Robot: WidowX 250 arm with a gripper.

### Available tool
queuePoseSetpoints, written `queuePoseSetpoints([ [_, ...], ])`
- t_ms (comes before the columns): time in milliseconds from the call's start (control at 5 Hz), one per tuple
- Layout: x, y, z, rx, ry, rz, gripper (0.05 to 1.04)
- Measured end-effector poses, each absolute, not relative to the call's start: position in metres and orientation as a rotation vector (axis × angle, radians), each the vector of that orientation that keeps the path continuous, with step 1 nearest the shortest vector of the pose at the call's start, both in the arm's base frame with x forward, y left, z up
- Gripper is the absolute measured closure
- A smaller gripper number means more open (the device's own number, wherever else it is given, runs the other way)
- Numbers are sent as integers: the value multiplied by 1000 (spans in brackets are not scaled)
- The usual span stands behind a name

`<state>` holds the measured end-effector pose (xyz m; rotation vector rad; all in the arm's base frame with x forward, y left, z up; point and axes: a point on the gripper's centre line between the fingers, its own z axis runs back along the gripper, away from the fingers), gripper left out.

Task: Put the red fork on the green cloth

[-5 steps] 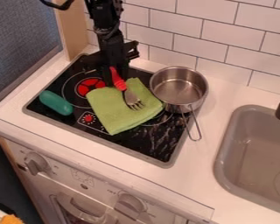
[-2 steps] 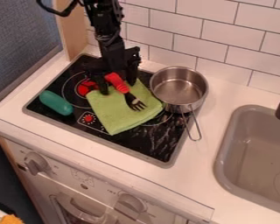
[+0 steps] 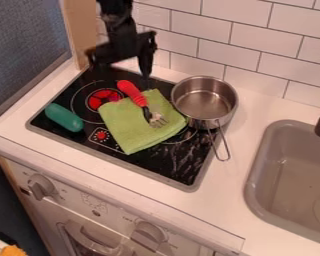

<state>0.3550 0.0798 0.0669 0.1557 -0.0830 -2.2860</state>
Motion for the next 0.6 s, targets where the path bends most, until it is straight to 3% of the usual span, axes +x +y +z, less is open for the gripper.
queuePoseSetpoints([
  [200,356,69,92,181,-89,-2384,84],
  [400,358,59,106,154,-83,-2486,84],
  [600,357,58,106,151,-78,-2497,84],
])
